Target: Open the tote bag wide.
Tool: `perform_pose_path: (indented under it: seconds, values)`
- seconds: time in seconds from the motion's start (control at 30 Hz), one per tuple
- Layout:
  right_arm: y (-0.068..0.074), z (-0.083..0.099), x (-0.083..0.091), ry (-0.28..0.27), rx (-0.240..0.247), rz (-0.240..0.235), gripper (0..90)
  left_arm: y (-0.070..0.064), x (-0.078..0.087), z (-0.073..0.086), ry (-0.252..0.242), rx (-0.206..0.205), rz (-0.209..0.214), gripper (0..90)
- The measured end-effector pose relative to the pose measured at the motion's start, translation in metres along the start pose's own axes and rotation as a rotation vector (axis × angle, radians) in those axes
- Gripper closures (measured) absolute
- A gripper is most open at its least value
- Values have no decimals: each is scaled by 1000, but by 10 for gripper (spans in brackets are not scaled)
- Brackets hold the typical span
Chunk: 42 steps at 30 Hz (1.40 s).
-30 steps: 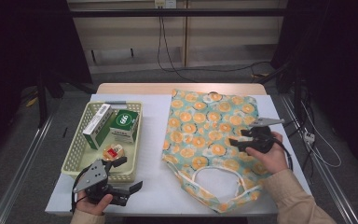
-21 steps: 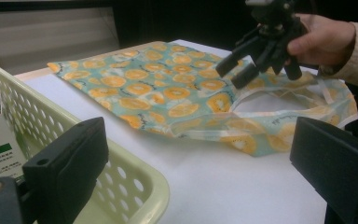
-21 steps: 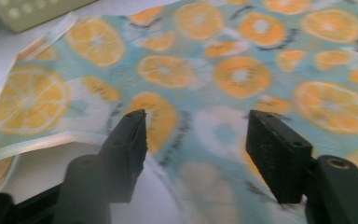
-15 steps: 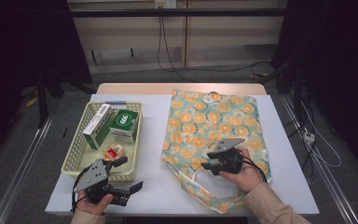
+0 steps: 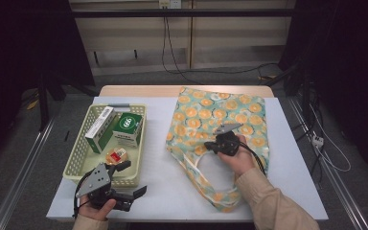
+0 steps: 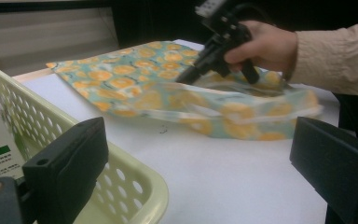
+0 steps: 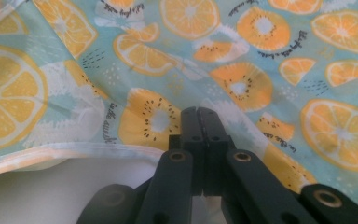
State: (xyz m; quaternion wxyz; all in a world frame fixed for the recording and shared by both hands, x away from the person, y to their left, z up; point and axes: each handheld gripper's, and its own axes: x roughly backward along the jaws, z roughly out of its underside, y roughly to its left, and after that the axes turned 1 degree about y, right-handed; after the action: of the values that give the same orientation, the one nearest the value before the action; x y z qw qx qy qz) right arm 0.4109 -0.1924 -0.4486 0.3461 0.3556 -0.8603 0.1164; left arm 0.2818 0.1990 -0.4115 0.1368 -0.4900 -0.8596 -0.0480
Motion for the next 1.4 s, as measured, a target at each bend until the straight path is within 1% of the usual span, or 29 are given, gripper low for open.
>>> perform_pose_path:
  seconds: [0.03, 0.07, 0.1, 0.13, 0.2, 0.23, 0.27, 0.3, 0.33, 0.37, 0.4, 0.47, 0.53, 0.6, 0.67, 0.73, 0.8, 0.9, 0.93, 1.0, 1.07, 1.1, 1.13, 1.17, 1.2, 1.23, 1.27, 1.33, 1.4]
  values:
    - [-3, -5, -3, -4, -6, 11, 900, 0, -1, 0, 3, -4, 3, 40]
    - [-3, -5, -3, -4, -6, 11, 900, 0, -1, 0, 3, -4, 3, 40]
    - [-8, -16, -10, -3, -5, 42, 900, 0, -2, 1, 9, -3, 7, 40]
    - [-12, -19, -13, -5, -15, 56, 900, 0, -2, 1, 9, -3, 7, 40]
    - [-18, -23, -18, -7, -57, 57, 900, 0, -3, 1, 12, -4, 9, 40]
    - [-21, -23, -19, -26, -85, 61, 900, 0, -3, 1, 11, -3, 10, 40]
    - [-23, -23, -20, -47, -106, 49, 847, 0, -3, 1, 12, -5, 11, 40]
    - [-23, -23, -22, -58, -111, 16, 728, 0, -2, 1, 14, -12, 8, 40]
    - [-22, -23, -21, -44, -111, 25, 647, 0, -2, 1, 14, -12, 8, 40]
    - [-21, -22, -20, -27, -100, 39, 612, 0, -2, 1, 12, -12, 9, 40]
    - [-18, -22, -17, -8, -82, 11, 602, 0, -2, 1, 12, -12, 9, 40]
    - [-12, -19, -8, -16, -82, -11, 541, -1, -1, 1, 5, 0, 10, 41]
    - [-5, -18, 3, -22, -72, -37, 509, -1, -1, 1, 6, 0, 10, 40]
    - [5, -17, 15, -23, -51, -62, 432, -1, 0, 2, 11, -6, 5, 41]
    - [15, -15, 27, -30, -46, -101, 439, -1, 0, 1, 7, -3, 2, 40]
    - [27, -14, 37, -30, -15, -124, 422, -2, 0, 1, 8, -1, 1, 40]
    - [39, -13, 44, -24, 2, -138, 405, -2, 1, 2, 7, -2, -1, 41]
    - [53, -13, 52, -23, 16, -171, 415, -1, 1, 2, 9, 0, -2, 40]
    - [58, -13, 55, -27, 26, -182, 415, -1, 1, 2, 9, 0, -2, 40]
    - [66, -14, 59, -36, 29, -208, 409, -1, 2, 2, 6, 0, -5, 40]
    - [75, -13, 62, -36, 44, -229, 410, -1, 2, 2, 6, 0, -5, 40]
    - [79, -12, 62, -37, 54, -233, 410, -1, 2, 2, 8, -1, -6, 41]
    - [79, -12, 62, -37, 54, -233, 410, -1, 2, 3, 9, -1, -6, 41]
    - [86, -9, 59, -20, 72, -233, 417, 0, 2, 3, 16, -7, -4, 41]
    - [86, -9, 59, -20, 72, -233, 417, 0, 2, 3, 16, -7, -4, 41]
    - [92, -5, 54, 5, 118, -196, 419, 0, 1, 3, 15, -1, -2, 41]
    - [93, -3, 52, 11, 122, -199, 419, 0, 1, 3, 15, -1, -2, 41]
    - [95, 1, 46, 17, 99, -237, 428, 0, 1, 4, 16, 2, -5, 41]
    - [96, 2, 44, 18, 98, -240, 430, 0, 1, 4, 17, 3, -5, 41]
